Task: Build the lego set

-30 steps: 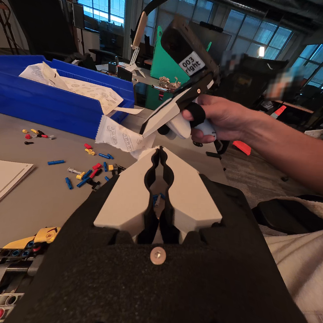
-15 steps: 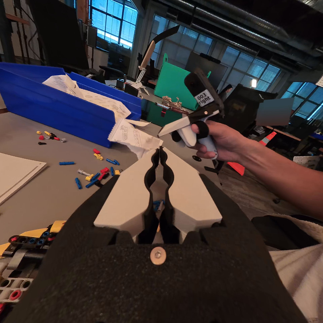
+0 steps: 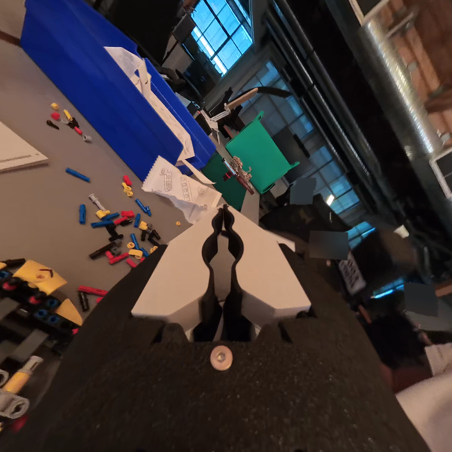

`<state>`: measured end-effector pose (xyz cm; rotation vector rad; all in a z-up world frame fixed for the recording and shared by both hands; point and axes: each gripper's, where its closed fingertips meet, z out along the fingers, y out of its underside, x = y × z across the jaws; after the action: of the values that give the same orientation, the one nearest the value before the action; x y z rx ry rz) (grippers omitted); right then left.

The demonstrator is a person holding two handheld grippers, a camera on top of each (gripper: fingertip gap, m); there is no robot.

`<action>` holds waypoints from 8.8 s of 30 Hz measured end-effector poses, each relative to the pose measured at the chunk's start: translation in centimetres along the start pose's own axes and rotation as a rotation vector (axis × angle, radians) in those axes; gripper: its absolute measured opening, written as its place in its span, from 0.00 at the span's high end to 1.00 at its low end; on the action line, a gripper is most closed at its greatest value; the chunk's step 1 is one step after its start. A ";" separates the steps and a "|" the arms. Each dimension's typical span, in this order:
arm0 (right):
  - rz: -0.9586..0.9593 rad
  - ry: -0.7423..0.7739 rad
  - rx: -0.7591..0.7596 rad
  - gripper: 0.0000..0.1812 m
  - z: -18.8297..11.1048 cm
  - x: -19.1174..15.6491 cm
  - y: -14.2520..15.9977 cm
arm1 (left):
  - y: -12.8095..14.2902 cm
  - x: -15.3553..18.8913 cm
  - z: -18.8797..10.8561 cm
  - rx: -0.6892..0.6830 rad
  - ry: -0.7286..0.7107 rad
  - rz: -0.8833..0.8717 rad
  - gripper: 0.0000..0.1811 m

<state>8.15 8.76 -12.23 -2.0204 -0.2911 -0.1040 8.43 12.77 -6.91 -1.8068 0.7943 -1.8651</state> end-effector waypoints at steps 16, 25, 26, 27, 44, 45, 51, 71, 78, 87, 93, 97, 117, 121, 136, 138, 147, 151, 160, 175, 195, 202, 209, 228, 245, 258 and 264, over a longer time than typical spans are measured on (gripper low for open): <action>-0.340 0.464 -0.085 0.95 0.4 2.0 2.4 | -0.5 -0.1 0.4 0.101 0.032 -0.393 1.00; -0.310 0.262 -0.208 1.00 -0.9 3.1 3.2 | 1.5 -2.9 0.6 -0.110 -0.215 -0.030 1.00; -0.313 0.266 -0.222 1.00 -1.1 3.9 3.1 | 1.3 -3.0 0.8 -0.130 -0.236 0.063 0.99; -0.306 0.247 -0.225 1.00 -1.1 4.4 2.8 | 0.8 -3.1 1.0 -0.139 -0.247 0.152 0.97; -0.551 -0.383 -0.763 1.00 -1.2 10.5 -2.9 | -9.5 3.0 2.1 -0.324 0.062 0.987 0.81; -0.576 -0.371 -0.809 1.00 -1.1 11.2 -2.7 | -10.9 2.5 2.4 -0.293 0.017 1.007 0.81; -0.609 -0.426 -0.890 1.00 -0.6 11.5 -2.5 | -7.9 3.2 2.9 -0.393 0.211 0.921 0.81; -0.567 -0.459 -0.798 1.00 -0.2 10.6 -3.8 | -3.3 -0.2 3.8 -0.539 0.200 1.100 1.00; -0.141 -0.585 -0.272 0.81 0.0 9.5 -6.5 | -4.9 1.0 2.8 -0.387 0.303 0.971 1.00; -0.011 -0.605 -0.004 1.00 0.5 9.7 -6.1 | -5.1 0.6 3.0 -0.382 0.317 0.927 1.00; -0.016 -0.692 0.017 1.00 -0.2 8.3 -6.4 | -5.4 0.0 3.4 -0.371 0.286 0.920 1.00; 0.045 -0.664 0.046 1.00 -0.4 9.8 -6.9 | -5.7 0.2 3.5 -0.359 0.300 0.906 1.00; 0.395 -0.551 0.113 0.60 0.3 9.2 -3.7 | -9.0 1.2 1.6 -0.167 0.192 0.925 1.00; 0.466 -0.349 0.257 0.50 1.3 7.1 -3.7 | -9.6 1.5 1.3 -0.114 0.149 0.912 1.00; 0.053 0.289 0.050 0.98 0.2 10.0 -1.7 | -8.0 -1.1 1.2 -0.204 0.080 0.866 1.00; -0.239 0.331 -0.028 0.98 -0.3 10.8 -1.9 | -7.2 -2.1 1.4 -0.265 0.061 0.892 1.00; -1.408 0.225 -0.427 0.98 0.4 12.1 -3.6 | -2.9 -4.8 4.1 -0.501 -0.063 1.154 1.00; -1.765 0.209 -0.453 0.98 1.5 12.0 -3.7 | -2.2 -6.5 4.3 -0.552 -0.094 1.186 1.00; -1.939 0.287 -0.444 0.98 1.1 16.3 -9.8 | -2.3 -6.1 3.2 -0.456 -0.093 1.005 0.85; -2.088 0.417 -0.034 0.99 0.6 12.2 -12.7 | -6.8 -5.5 6.0 -0.425 0.150 0.659 0.73; -1.331 0.091 -0.184 0.79 1.1 12.5 -6.0 | -9.3 -3.8 3.5 -0.574 0.244 0.534 1.00; -0.648 -0.182 -0.223 0.67 0.8 9.6 -4.4 | -6.3 -4.6 1.9 -1.089 0.160 0.705 1.00; 0.137 -0.641 -0.108 0.88 3.4 6.2 -7.2 | -4.0 -1.5 1.8 -1.404 0.236 0.843 1.00; 0.650 -0.864 0.366 1.00 0.2 9.0 -8.1 | -7.0 -0.4 3.3 -0.650 0.360 0.707 1.00; 0.516 -0.651 0.262 1.00 2.1 10.3 -7.6 | -7.4 -1.5 3.2 -0.653 0.354 0.658 1.00; 0.152 0.021 0.106 1.00 -1.8 24.3 -6.8 | -12.2 -3.9 -5.2 -0.261 -0.118 0.785 0.87; 0.056 0.195 -0.058 1.00 -0.9 30.2 -6.2 | -10.7 -2.4 -11.2 -0.108 -0.218 0.749 0.87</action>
<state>35.88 15.47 -0.42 -2.0555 -0.1086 -0.2754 -1.58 23.52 -1.58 -1.4397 1.2797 -1.1415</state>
